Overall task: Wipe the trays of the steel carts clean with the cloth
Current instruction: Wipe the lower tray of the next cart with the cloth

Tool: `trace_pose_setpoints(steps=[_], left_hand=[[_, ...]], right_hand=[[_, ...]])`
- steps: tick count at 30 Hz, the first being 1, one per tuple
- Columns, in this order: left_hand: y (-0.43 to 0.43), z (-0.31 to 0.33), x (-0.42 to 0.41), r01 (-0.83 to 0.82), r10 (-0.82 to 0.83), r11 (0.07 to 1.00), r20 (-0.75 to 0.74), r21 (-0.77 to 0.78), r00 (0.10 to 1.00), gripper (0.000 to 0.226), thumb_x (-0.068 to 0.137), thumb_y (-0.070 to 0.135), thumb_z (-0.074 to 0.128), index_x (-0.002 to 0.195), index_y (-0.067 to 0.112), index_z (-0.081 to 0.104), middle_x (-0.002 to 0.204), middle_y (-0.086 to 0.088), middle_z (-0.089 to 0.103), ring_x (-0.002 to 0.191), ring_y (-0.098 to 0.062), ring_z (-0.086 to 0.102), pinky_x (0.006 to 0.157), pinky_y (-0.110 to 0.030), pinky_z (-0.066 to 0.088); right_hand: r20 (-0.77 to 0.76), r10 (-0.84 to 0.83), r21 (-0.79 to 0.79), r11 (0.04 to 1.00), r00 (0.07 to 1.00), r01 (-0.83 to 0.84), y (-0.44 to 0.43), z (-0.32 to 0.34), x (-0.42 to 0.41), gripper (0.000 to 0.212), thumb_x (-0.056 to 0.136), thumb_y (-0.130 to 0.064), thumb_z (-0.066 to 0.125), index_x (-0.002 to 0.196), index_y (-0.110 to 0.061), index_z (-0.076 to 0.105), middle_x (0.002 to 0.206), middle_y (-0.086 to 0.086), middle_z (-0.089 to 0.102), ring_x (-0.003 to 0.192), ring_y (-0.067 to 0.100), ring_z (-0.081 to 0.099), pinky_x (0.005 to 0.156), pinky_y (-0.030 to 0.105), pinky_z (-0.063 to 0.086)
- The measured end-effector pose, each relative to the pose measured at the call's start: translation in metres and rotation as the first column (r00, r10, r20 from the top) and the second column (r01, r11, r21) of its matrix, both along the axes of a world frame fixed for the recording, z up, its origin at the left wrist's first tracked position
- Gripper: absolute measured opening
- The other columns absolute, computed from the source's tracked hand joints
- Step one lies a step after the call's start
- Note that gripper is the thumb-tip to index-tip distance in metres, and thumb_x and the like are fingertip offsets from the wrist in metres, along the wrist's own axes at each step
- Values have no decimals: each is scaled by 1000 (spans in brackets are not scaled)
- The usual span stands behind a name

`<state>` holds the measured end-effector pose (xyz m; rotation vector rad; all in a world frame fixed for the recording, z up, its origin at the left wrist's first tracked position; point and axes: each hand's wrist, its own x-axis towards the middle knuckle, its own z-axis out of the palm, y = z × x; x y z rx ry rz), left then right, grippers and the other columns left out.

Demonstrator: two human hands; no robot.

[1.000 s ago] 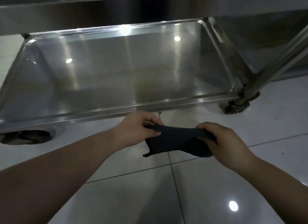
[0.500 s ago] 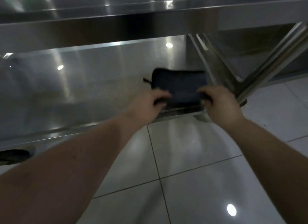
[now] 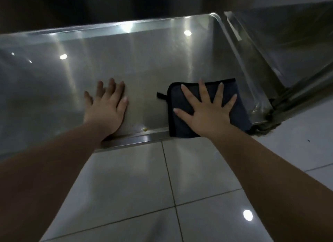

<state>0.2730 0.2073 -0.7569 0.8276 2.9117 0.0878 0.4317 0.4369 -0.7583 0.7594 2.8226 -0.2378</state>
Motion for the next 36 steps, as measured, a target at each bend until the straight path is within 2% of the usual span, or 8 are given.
trace_pose_setpoints(steps=[4, 9, 16, 21, 26, 30, 32, 36], left_hand=[[3, -7, 1, 2, -1, 1000, -48, 19, 999, 55, 102, 43, 22, 155, 29, 17, 164, 1, 12, 149, -27, 10, 117, -57, 7], [10, -12, -5, -18, 19, 1000, -47, 21, 999, 57, 100, 46, 19, 155, 32, 14, 164, 3, 10, 150, -25, 8, 118, -55, 5], [6, -13, -6, -39, 40, 999, -61, 18, 997, 57, 101, 44, 17, 156, 30, 10, 164, 3, 8, 150, -24, 5, 119, -54, 4], [5, -13, -5, -47, 47, 999, -51, 10, 998, 59, 100, 45, 16, 156, 31, 6, 164, 4, 5, 150, -23, 3, 119, -54, 2], [8, -11, -8, -57, 60, 997, -57, 56, 997, 57, 101, 44, 22, 155, 33, 12, 164, 3, 9, 150, -24, 7, 119, -54, 4], [8, -11, -10, -58, 61, 996, -49, 62, 997, 57, 101, 45, 21, 155, 34, 11, 164, 5, 7, 150, -22, 5, 119, -53, 2], [7, -11, -8, -54, 59, 996, -59, 72, 997, 56, 101, 44, 23, 155, 33, 13, 164, 4, 9, 150, -23, 7, 119, -54, 3], [8, -11, -4, -56, 61, 996, -76, 74, 995, 56, 101, 43, 25, 155, 31, 17, 163, 2, 13, 149, -25, 11, 118, -55, 6]], right_hand=[[-23, -86, 1, 996, 996, 87, 47, -3, -58, 85, 63, -97, 0, 140, -64, -14, 162, -12, -18, 144, 44, -22, 102, 74, -17], [-18, -151, 77, 985, 988, 152, 71, 1, -117, 84, 71, -92, 5, 147, -57, -5, 163, -8, -12, 144, 47, -15, 104, 76, -10], [-124, 227, 81, 973, 966, -218, -35, -10, -124, 82, 71, -89, 4, 147, -57, 1, 164, -7, -5, 144, 50, -15, 101, 74, -16], [-178, 253, 100, 966, 951, -238, -45, -16, -98, 76, 76, -86, 6, 146, -58, 2, 164, -9, -1, 146, 43, -12, 106, 70, -14], [-91, 94, 87, 993, 991, -86, 35, -3, -119, 75, 77, -88, 14, 146, -60, 3, 163, -13, -5, 148, 39, -11, 109, 69, -10], [-36, -73, 98, 992, 997, 76, 110, 2, -95, 79, 75, -90, 9, 147, -58, 1, 164, -13, -3, 148, 39, -7, 112, 69, -6], [-2, -65, 133, 989, 998, 64, 123, 2, -74, 81, 72, -91, 3, 146, -59, -2, 164, -12, -5, 148, 41, -7, 112, 68, -7], [-67, -14, 138, 990, 998, 23, 113, 1, -28, 83, 71, -92, 1, 147, -58, -1, 164, -10, -3, 148, 41, -6, 113, 64, -10]])
